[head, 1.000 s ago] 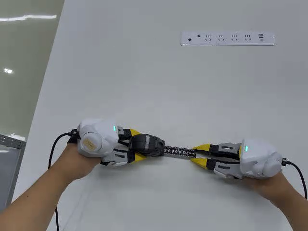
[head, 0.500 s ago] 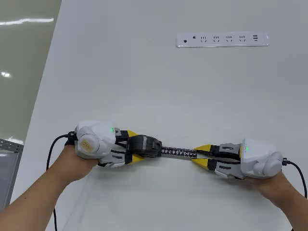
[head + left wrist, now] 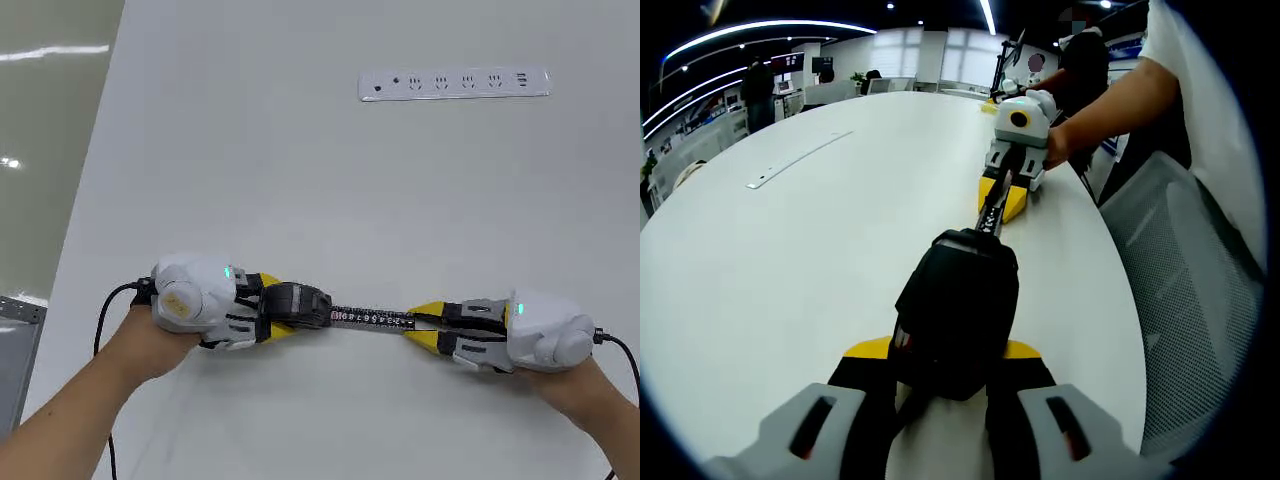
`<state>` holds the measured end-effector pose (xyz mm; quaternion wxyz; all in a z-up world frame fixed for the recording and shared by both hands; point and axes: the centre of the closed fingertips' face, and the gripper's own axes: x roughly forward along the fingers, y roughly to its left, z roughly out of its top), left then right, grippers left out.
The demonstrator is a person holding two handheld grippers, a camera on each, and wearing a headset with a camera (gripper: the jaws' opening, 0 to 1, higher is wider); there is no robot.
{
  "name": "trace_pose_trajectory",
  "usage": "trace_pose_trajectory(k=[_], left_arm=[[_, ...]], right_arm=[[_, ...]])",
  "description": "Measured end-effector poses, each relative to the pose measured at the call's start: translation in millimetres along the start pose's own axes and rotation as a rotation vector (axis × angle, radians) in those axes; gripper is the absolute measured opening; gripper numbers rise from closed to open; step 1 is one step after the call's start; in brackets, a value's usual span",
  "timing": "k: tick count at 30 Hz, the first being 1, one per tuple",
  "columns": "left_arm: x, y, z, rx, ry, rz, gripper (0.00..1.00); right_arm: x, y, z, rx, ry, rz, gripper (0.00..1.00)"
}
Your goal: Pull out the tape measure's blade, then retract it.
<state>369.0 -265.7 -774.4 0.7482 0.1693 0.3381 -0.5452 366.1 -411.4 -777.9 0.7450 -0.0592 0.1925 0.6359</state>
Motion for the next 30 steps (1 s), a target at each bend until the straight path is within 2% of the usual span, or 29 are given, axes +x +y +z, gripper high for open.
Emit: trace_pose_trajectory(k=[14,30], left_arm=[[0.5,0.4,-0.3,0.000,0.005,-0.003,0.31],[0.6,0.0,-0.8,-0.002,0.018,0.000,0.31]], right_arm=[[-16.1,-1.9,-4.8,0.015,-0.002,-0.014,0.09],[-26.1,-2.8,-7.9,0.025,-0.003,-0.028,0.09]])
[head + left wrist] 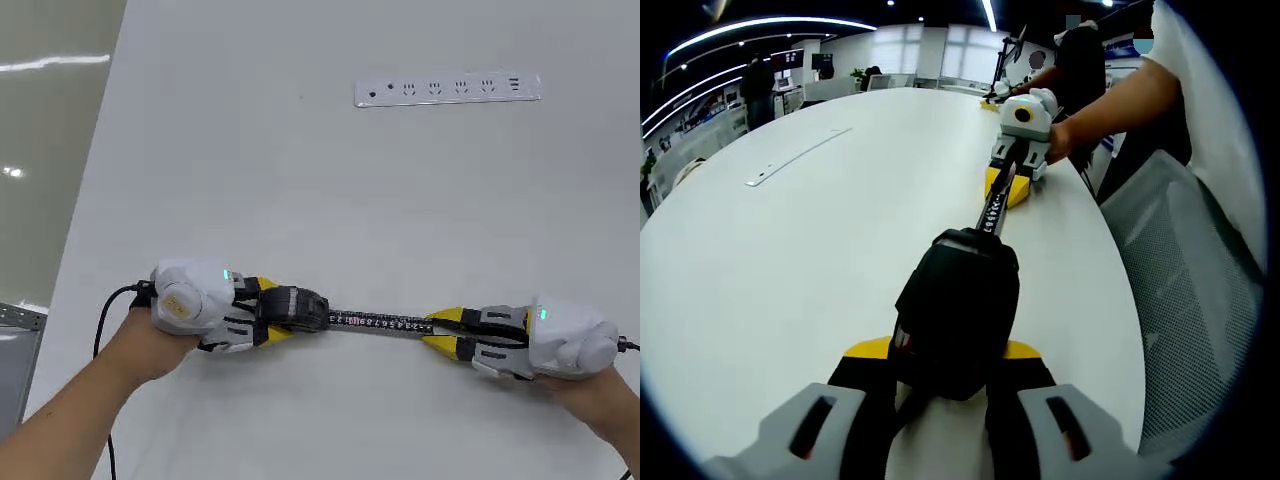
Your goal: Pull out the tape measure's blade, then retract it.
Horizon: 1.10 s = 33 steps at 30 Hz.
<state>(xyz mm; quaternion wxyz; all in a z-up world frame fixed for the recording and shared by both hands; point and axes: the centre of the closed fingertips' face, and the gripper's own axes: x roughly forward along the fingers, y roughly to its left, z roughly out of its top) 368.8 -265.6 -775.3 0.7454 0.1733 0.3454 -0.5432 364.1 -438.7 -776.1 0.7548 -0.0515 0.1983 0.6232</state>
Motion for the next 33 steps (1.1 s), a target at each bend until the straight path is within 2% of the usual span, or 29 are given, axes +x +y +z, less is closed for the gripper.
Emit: trace_pose_trajectory(k=[33], left_arm=[[-1.0,-0.5,0.3,0.005,0.009,0.006,0.31]], right_arm=[[-22.0,-3.2,-7.6,0.019,-0.002,-0.017,0.09]])
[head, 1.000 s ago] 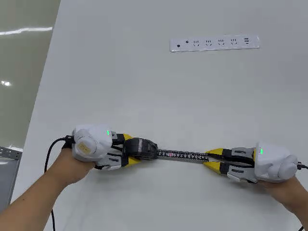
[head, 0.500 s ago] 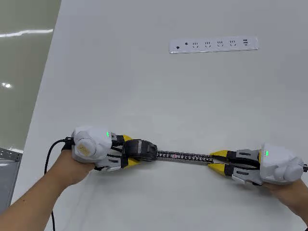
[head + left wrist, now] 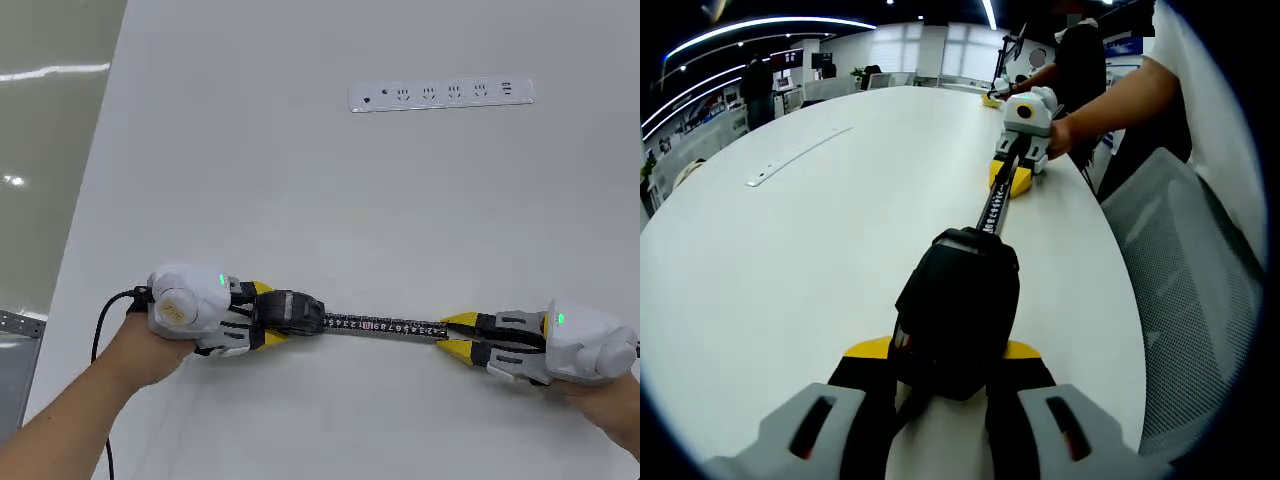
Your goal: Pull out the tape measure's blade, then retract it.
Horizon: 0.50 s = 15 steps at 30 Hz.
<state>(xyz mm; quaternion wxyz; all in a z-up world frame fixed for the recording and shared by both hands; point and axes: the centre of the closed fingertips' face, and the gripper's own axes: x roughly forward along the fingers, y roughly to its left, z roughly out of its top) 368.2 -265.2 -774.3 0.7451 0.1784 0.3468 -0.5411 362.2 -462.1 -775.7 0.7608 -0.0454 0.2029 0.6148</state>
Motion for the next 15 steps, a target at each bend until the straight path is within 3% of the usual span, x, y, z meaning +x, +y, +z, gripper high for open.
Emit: trace_pose_trajectory(k=[15], left_arm=[[-0.9,-1.2,0.2,0.002,0.004,0.002,0.31]], right_arm=[[-10.4,-2.0,-2.6,0.015,-0.002,-0.008,0.09]])
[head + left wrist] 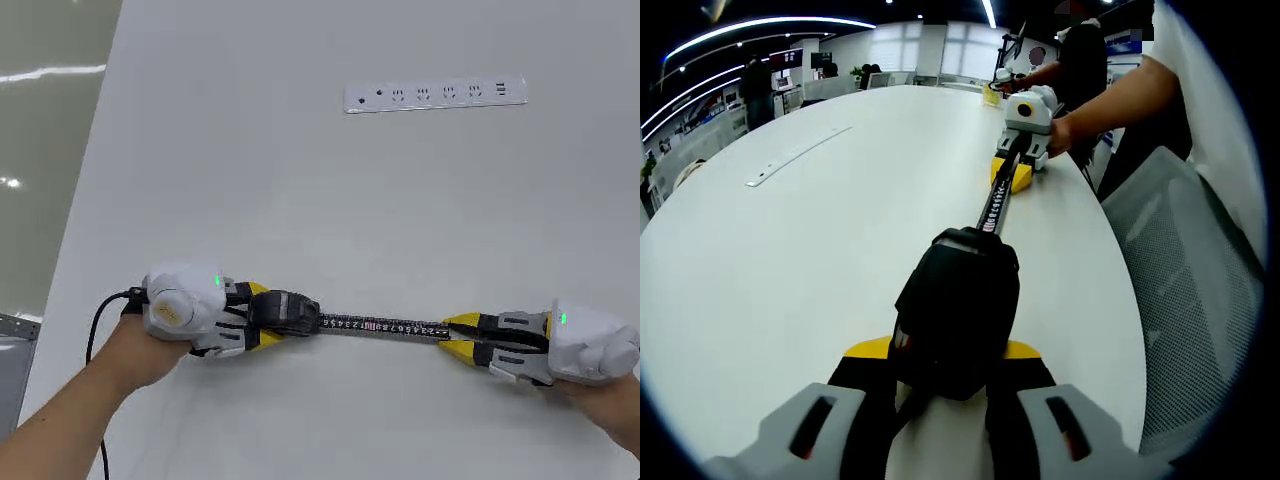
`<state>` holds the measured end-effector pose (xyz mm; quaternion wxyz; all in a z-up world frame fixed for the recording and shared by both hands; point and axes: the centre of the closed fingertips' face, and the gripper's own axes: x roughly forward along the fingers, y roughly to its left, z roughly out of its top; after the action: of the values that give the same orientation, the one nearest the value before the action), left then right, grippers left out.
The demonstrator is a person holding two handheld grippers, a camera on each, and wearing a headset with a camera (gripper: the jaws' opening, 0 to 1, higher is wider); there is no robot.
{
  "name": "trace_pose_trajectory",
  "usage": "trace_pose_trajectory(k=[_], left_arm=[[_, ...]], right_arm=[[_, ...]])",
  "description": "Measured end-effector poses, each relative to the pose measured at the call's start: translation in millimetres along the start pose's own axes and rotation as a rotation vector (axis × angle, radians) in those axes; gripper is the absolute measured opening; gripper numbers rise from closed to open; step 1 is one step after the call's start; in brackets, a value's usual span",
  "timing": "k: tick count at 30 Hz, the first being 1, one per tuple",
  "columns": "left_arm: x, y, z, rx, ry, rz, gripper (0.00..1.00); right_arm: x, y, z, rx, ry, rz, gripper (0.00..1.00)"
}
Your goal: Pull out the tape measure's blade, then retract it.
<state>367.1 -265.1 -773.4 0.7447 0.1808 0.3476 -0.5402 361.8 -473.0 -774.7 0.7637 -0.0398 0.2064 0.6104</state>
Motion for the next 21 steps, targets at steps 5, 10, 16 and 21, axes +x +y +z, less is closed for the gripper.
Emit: trace_pose_trajectory(k=[5,10,16,21], left_arm=[[-0.3,0.0,0.0,0.001,0.004,0.000,0.31],[-0.4,0.2,-0.1,0.000,0.006,0.000,0.31],[-0.6,0.3,-0.5,0.000,0.009,0.002,0.31],[-0.2,0.3,-0.8,0.004,0.013,0.005,0.31]], right_arm=[[-1.3,0.1,0.2,-0.001,-0.001,-0.002,0.09],[-4.3,-1.3,-0.7,0.003,-0.002,-0.002,0.09],[-8.6,-1.8,-3.5,0.009,-0.002,-0.004,0.09],[-12.3,-2.8,-4.5,0.013,-0.003,-0.008,0.09]])
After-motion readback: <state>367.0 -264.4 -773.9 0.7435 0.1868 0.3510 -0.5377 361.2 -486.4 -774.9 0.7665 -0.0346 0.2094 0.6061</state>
